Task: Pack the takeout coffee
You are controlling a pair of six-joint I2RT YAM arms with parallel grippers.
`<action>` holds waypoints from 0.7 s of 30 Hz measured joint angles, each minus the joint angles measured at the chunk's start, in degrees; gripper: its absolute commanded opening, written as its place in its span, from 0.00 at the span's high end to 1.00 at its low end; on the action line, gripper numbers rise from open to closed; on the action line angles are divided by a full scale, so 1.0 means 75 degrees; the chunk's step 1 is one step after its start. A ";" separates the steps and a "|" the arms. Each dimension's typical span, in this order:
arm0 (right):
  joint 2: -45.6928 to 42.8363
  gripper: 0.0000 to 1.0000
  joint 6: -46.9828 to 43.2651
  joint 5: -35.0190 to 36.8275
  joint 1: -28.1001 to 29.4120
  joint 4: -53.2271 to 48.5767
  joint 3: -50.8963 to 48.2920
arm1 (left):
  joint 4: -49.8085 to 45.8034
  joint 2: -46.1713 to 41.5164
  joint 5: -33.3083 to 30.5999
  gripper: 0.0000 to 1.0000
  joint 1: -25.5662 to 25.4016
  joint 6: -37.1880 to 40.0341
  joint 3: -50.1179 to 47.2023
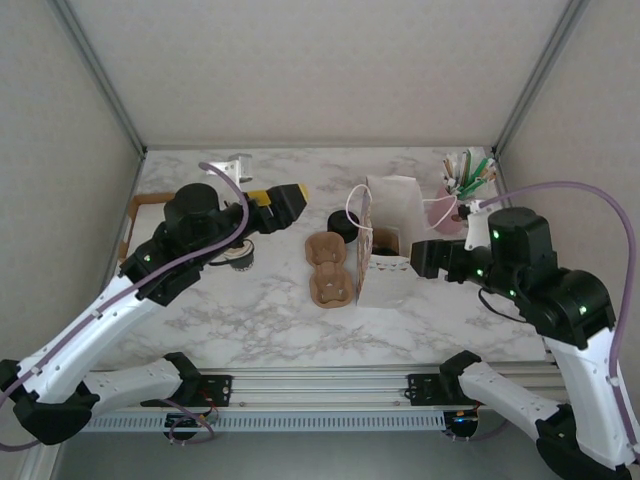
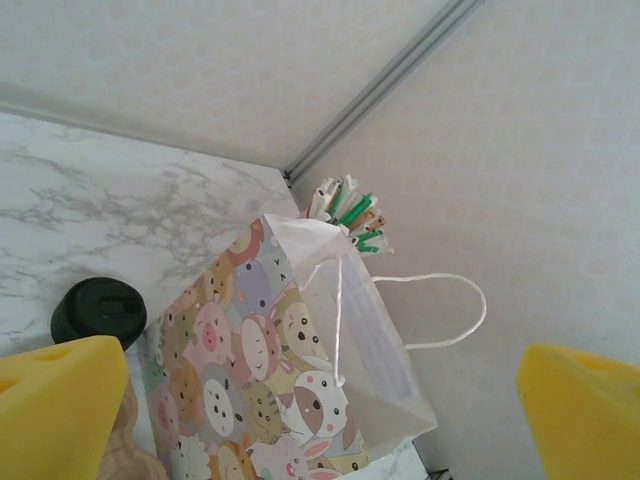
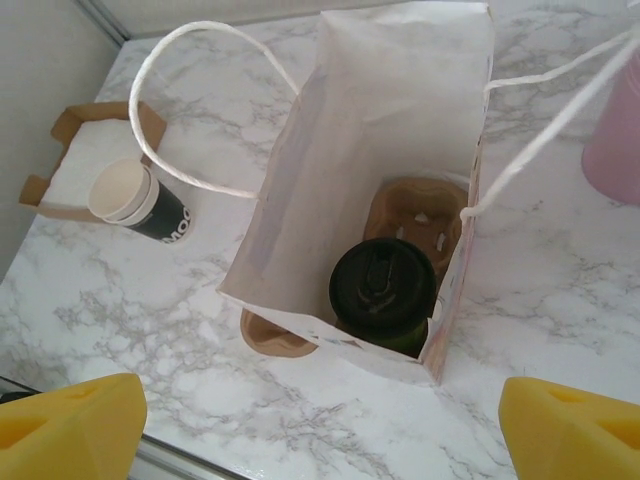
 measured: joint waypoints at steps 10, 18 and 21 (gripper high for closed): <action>-0.0950 0.07 0.0009 -0.0023 0.0000 0.0055 -0.0828 | -0.0644 -0.1023 -0.0860 0.00 0.0003 -0.0166 -0.0472; -0.0402 0.15 0.0160 0.0734 0.0000 -0.0111 -0.0571 | -0.0796 -0.0868 -0.1078 0.00 0.0003 -0.0192 -0.0475; 0.0178 0.22 0.0236 0.1218 -0.0003 -0.0122 -0.0175 | -0.0781 -0.0309 -0.0982 0.00 0.0003 -0.0157 -0.0341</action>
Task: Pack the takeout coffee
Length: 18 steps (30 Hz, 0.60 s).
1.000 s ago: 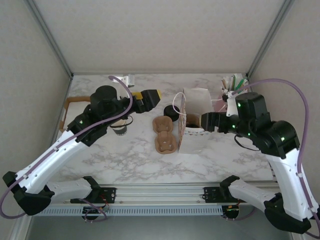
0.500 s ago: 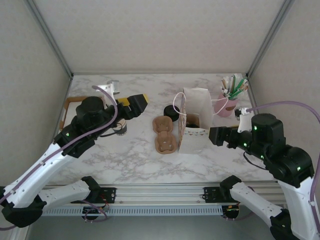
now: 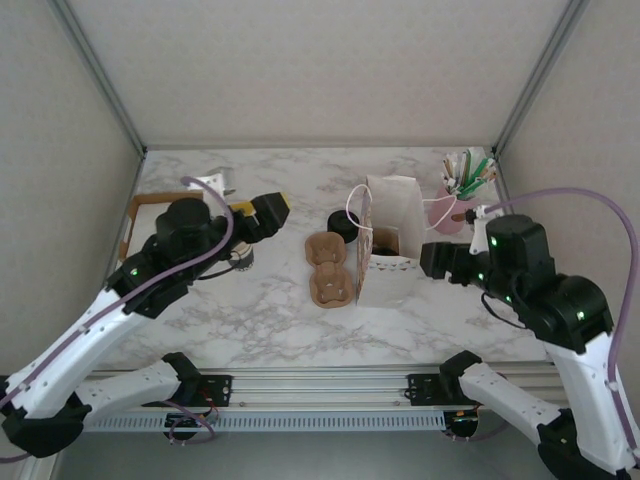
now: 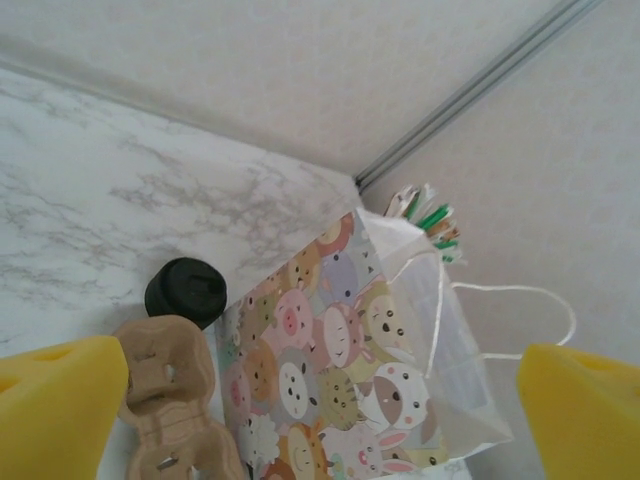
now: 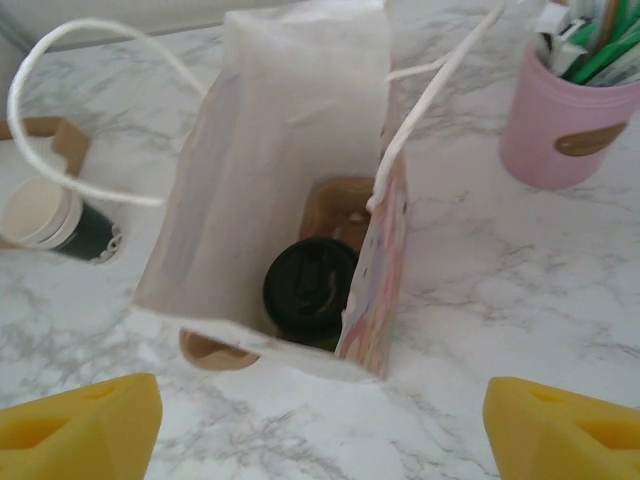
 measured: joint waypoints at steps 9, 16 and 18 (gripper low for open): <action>0.1775 0.49 0.0023 0.0892 -0.0694 -0.0082 0.1250 | 0.0041 0.2387 0.0711 0.03 0.0119 0.0423 0.1501; 0.2690 0.66 0.0023 0.0516 -0.2396 -0.0023 0.1609 | 0.0163 0.3532 0.1769 0.05 0.0895 0.0580 0.2256; 0.2879 0.67 0.0090 0.0175 -0.3016 0.0102 0.1571 | 0.0178 0.3727 0.2049 0.06 0.1084 0.0624 0.2343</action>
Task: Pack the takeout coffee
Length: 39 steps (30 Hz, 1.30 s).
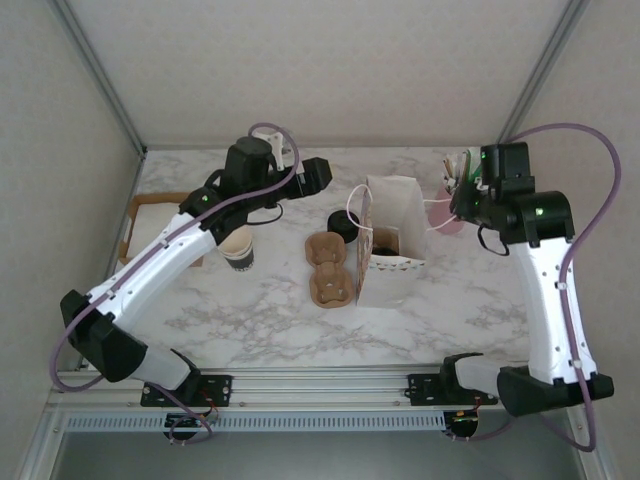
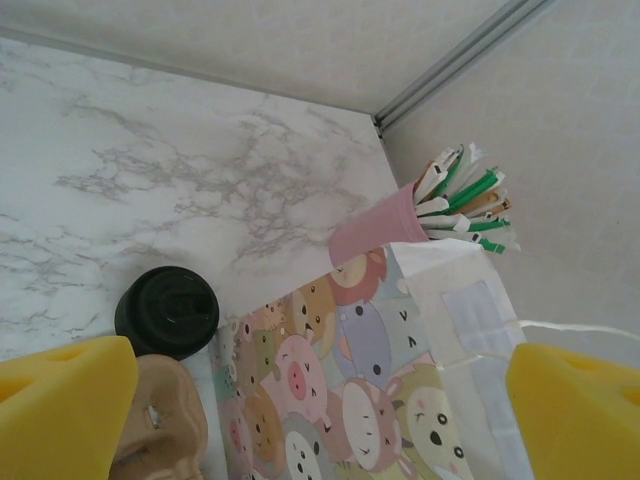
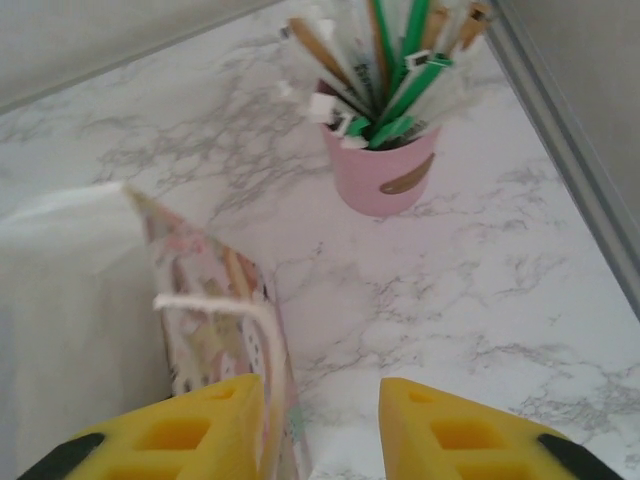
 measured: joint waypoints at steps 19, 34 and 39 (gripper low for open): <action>0.1547 0.75 0.0772 -0.2011 -0.2425 0.2133 -0.1209 | 0.0414 0.1154 0.1408 0.10 0.0495 0.0207 0.0490; 0.2693 0.75 0.0991 -0.2471 -0.2541 0.2897 -0.1105 | 0.0699 0.1148 0.1501 0.11 0.0495 0.0201 0.0137; 0.2690 0.74 0.1055 -0.2559 -0.2541 0.2993 -0.1017 | 0.0697 0.1139 0.1501 0.11 0.0495 0.0201 0.0122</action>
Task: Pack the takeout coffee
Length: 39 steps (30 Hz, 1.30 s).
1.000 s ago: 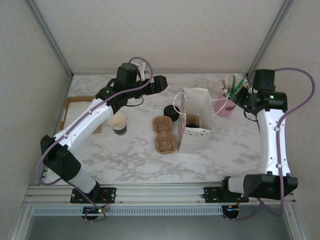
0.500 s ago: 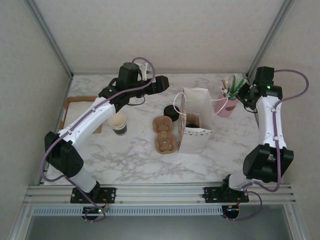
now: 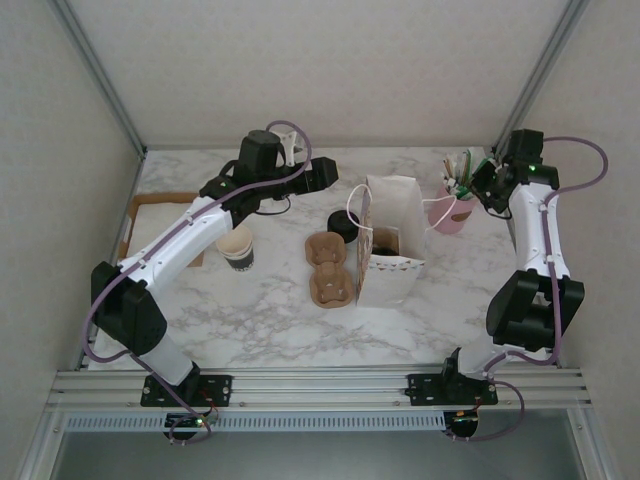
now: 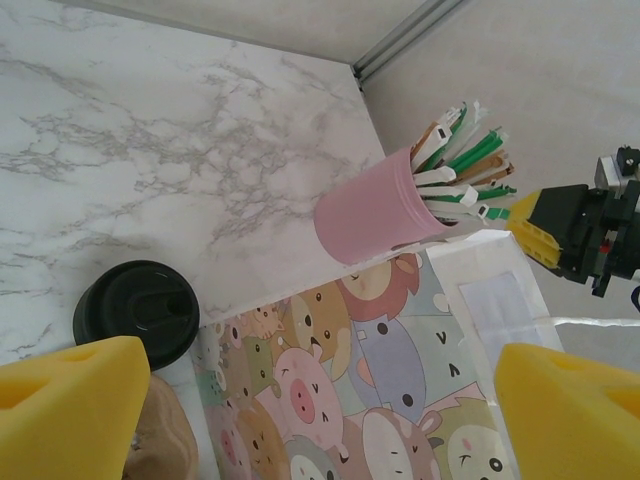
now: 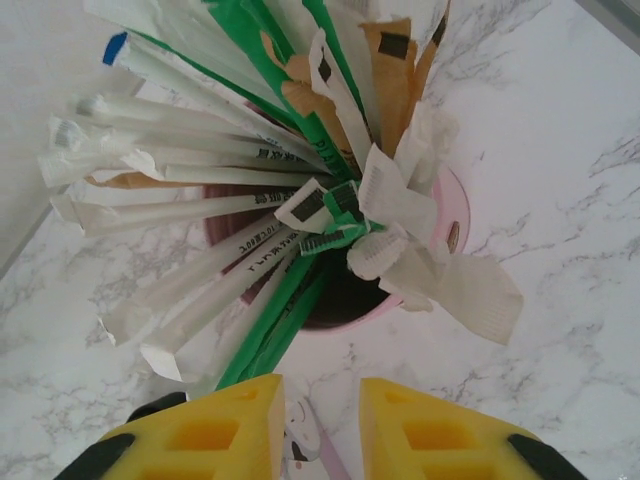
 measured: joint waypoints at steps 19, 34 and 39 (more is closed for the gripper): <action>-0.0114 0.71 0.0029 -0.0117 0.0000 0.0012 0.0143 | 0.0073 -0.0020 0.0000 0.11 0.0000 -0.0026 -0.0090; 0.0356 0.82 0.0085 -0.0242 0.0000 0.0178 0.0143 | 0.0082 -0.0020 0.0000 0.11 0.0000 -0.0026 -0.0090; 0.0356 0.89 0.0117 -0.0251 0.0000 0.0221 0.0143 | 0.0082 -0.0020 0.0000 0.11 0.0000 -0.0026 -0.0090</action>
